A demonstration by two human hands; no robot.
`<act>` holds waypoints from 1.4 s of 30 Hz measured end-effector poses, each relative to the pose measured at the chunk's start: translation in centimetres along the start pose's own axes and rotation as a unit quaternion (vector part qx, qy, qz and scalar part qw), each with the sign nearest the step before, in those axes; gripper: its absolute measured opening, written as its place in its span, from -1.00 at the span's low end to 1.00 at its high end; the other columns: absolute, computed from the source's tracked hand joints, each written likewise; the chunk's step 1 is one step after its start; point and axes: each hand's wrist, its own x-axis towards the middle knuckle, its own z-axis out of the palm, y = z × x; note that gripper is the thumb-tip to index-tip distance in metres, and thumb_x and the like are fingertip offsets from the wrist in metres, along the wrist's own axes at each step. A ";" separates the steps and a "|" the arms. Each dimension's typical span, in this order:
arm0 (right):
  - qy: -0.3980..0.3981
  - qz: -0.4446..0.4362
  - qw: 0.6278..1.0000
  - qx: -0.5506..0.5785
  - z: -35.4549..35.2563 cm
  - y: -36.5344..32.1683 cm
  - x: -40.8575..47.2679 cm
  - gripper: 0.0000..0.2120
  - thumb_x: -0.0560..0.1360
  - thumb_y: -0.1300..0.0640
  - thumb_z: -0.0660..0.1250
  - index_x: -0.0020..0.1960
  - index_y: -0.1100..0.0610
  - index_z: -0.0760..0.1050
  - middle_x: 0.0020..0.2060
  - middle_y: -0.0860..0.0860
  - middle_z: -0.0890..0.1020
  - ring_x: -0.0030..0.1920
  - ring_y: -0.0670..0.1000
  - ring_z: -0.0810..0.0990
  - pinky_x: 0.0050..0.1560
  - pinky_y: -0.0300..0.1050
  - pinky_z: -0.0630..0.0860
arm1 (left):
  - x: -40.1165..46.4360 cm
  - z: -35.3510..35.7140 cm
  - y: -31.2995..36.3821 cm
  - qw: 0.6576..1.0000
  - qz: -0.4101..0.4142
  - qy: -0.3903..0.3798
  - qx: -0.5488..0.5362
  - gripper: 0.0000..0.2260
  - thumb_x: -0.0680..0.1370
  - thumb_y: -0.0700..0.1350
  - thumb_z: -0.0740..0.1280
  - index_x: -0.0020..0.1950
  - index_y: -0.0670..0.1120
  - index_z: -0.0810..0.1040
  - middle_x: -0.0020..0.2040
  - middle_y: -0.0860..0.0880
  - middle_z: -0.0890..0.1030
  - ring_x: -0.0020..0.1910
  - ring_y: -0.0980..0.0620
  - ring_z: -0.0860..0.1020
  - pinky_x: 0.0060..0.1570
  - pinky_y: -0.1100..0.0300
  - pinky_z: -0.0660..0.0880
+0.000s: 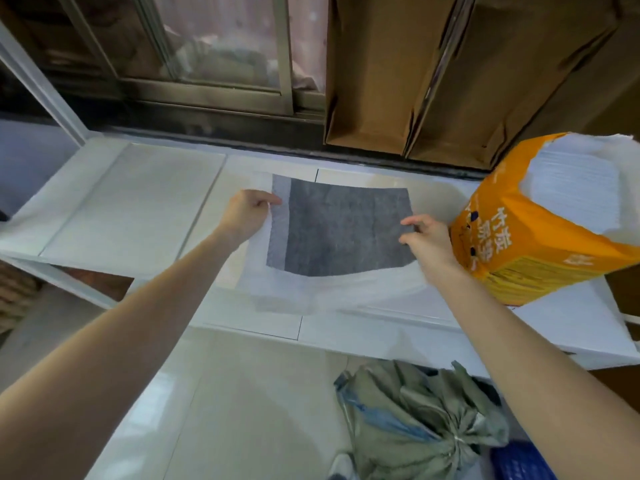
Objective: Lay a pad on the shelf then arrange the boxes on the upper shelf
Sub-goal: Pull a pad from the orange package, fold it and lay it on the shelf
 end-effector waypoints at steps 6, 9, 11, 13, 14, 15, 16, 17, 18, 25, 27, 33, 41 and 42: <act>-0.026 0.006 0.999 -0.035 2.2 2.1 2.3 -0.52 0.42 0.39 0.26 0.32 0.14 0.42 0.09 0.13 0.52 0.00 0.06 0.51 -0.05 -0.14 0.44 | 3.5 2.8 0.8 0.994 0.003 -0.075 0.078 -0.56 0.52 -0.26 0.29 0.40 -0.17 0.36 0.42 -0.16 0.24 0.37 -0.13 0.31 0.26 0.20 0.28; -0.069 0.010 0.997 -0.024 2.9 2.7 2.9 -0.45 0.43 0.41 0.22 0.39 0.12 0.31 0.14 0.11 0.47 -0.21 -0.03 0.50 -0.20 -0.12 0.51 | 4.6 3.8 0.3 0.985 0.042 -0.092 0.143 -0.48 0.51 -0.32 0.27 0.46 -0.19 0.25 0.41 -0.18 0.19 0.37 -0.17 0.27 0.25 0.20 0.29; -0.067 -0.008 0.997 -0.047 3.3 3.4 3.5 -0.48 0.42 0.44 0.20 0.33 0.13 0.34 0.12 0.08 0.44 -0.21 0.00 0.49 -0.33 -0.22 0.41 | 5.2 4.5 -0.7 0.978 0.052 -0.090 0.183 -0.50 0.50 -0.35 0.27 0.44 -0.19 0.28 0.40 -0.19 0.21 0.34 -0.19 0.31 0.23 0.17 0.35; -0.052 -0.022 0.996 -0.067 3.9 4.4 4.0 -0.55 0.40 0.47 0.20 0.24 0.18 0.40 0.14 0.12 0.46 -0.02 0.08 0.50 -0.26 -0.19 0.38 | 5.6 5.1 -2.2 0.973 0.054 -0.078 0.211 -0.53 0.50 -0.36 0.27 0.41 -0.20 0.34 0.43 -0.18 0.21 0.35 -0.19 0.33 0.23 0.16 0.37; -0.045 -0.027 0.996 -0.074 4.3 5.0 4.3 -0.56 0.39 0.48 0.21 0.21 0.20 0.43 0.16 0.15 0.48 0.08 0.12 0.50 -0.16 -0.21 0.37 | 5.7 5.3 -2.9 0.970 0.056 -0.073 0.223 -0.54 0.50 -0.36 0.26 0.40 -0.21 0.35 0.45 -0.18 0.21 0.36 -0.20 0.33 0.24 0.15 0.36; -0.040 -0.029 0.995 -0.081 4.6 5.5 4.4 -0.57 0.39 0.48 0.21 0.21 0.22 0.44 0.19 0.17 0.48 0.14 0.15 0.50 -0.06 -0.23 0.36 | 5.6 5.4 -3.6 0.968 0.061 -0.070 0.232 -0.55 0.50 -0.37 0.25 0.40 -0.22 0.35 0.46 -0.18 0.21 0.36 -0.20 0.34 0.25 0.14 0.36; -0.034 -0.033 0.995 -0.086 4.9 6.1 4.7 -0.58 0.39 0.48 0.20 0.21 0.24 0.45 0.21 0.19 0.48 0.17 0.17 0.50 -0.01 -0.22 0.36 | 5.7 5.4 -4.1 0.966 0.072 -0.067 0.240 -0.55 0.51 -0.37 0.24 0.40 -0.24 0.35 0.47 -0.17 0.21 0.36 -0.21 0.35 0.25 0.12 0.36; -0.027 -0.036 0.995 -0.091 5.2 6.5 4.8 -0.58 0.40 0.48 0.20 0.23 0.25 0.44 0.22 0.19 0.47 0.17 0.18 0.51 0.02 -0.20 0.37 | 5.7 5.5 -4.6 0.963 0.083 -0.064 0.247 -0.54 0.51 -0.37 0.23 0.41 -0.25 0.32 0.48 -0.17 0.21 0.36 -0.21 0.35 0.26 0.11 0.35; -0.019 -0.040 0.995 -0.094 5.3 6.9 4.8 -0.58 0.42 0.47 0.19 0.25 0.26 0.43 0.23 0.20 0.46 0.16 0.18 0.51 0.04 -0.20 0.37 | 5.7 5.7 -5.0 0.961 0.093 -0.060 0.253 -0.52 0.51 -0.37 0.23 0.44 -0.24 0.28 0.50 -0.16 0.20 0.37 -0.21 0.33 0.29 0.10 0.34; -0.046 -0.043 0.991 -0.119 5.8 7.9 5.0 -0.50 0.43 0.47 0.17 0.36 0.28 0.32 0.30 0.19 0.35 0.17 0.20 0.49 0.07 -0.24 0.34 | 5.7 7.1 -7.3 0.957 0.065 -0.109 0.260 -0.33 0.47 -0.42 0.23 0.52 -0.26 0.02 0.56 -0.09 -0.08 0.47 -0.20 0.17 0.39 0.07 0.25; -0.094 -0.026 0.982 -0.160 5.9 8.3 4.7 -0.46 0.43 0.46 0.19 0.40 0.28 0.24 0.31 0.17 0.30 0.22 0.17 0.43 0.06 -0.25 0.32 | 5.3 7.4 -7.9 0.954 0.043 -0.114 0.273 -0.36 0.50 -0.38 0.23 0.51 -0.26 0.02 0.56 -0.06 -0.14 0.48 -0.17 0.16 0.37 0.08 0.27; -0.123 -0.014 0.948 -0.292 6.7 9.7 4.0 -0.43 0.43 0.30 0.24 0.40 0.21 0.16 0.36 0.17 0.15 0.30 0.23 0.18 0.17 -0.03 0.37 | 4.0 8.6 -8.8 0.947 0.075 -0.120 0.290 -0.52 0.61 -0.13 0.14 0.51 -0.12 0.13 0.57 -0.05 -0.06 0.50 -0.15 0.09 0.42 0.01 0.17; -0.172 -0.164 0.860 -0.453 9.1 9.8 4.0 -0.44 0.58 0.03 0.09 0.52 0.07 0.00 0.53 0.08 -0.03 0.51 0.13 -0.07 0.49 0.10 -0.06 | 1.9 12.0 -10.0 0.878 0.127 -0.255 0.386 -0.48 0.62 0.13 -0.02 0.54 0.02 -0.06 0.57 0.00 -0.10 0.54 -0.02 -0.07 0.48 -0.06 -0.03; -0.193 -0.164 0.847 -0.467 9.3 10.0 4.0 -0.45 0.59 0.01 0.06 0.52 0.07 -0.02 0.53 0.10 -0.03 0.52 0.13 -0.07 0.50 0.07 -0.09 | 1.8 12.1 -10.3 0.874 0.123 -0.257 0.394 -0.47 0.62 0.15 -0.03 0.54 0.03 -0.07 0.57 0.01 -0.11 0.54 -0.01 -0.07 0.48 -0.07 -0.02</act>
